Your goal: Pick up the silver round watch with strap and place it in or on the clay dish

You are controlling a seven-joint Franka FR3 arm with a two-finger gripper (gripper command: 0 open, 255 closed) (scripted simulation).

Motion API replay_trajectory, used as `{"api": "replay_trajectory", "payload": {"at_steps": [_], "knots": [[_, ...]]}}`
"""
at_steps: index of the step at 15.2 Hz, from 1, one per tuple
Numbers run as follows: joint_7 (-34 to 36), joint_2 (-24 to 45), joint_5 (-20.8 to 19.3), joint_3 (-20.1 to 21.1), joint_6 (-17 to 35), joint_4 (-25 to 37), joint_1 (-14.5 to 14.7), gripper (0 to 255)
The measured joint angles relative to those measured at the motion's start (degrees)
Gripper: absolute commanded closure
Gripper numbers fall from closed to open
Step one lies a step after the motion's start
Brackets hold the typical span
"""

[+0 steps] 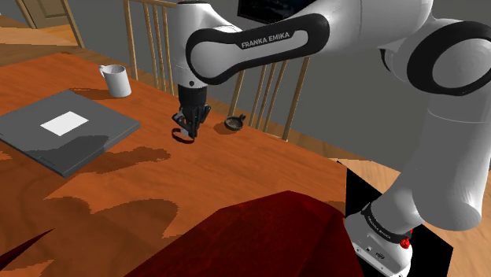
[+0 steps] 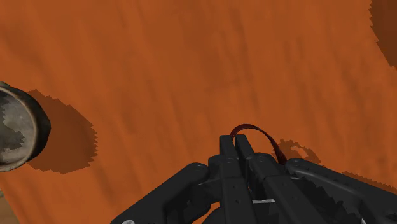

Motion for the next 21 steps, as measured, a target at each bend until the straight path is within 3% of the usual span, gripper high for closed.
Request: {"api": "replay_trajectory", "payload": {"at_steps": [14,21], "knots": [[0.5,-2.2,0.6,0.4,-9.5,7.4,0.1,255],[-7.0,-10.0,3.1,-1.2,-8.2,-2.0,-5.9,255]]}}
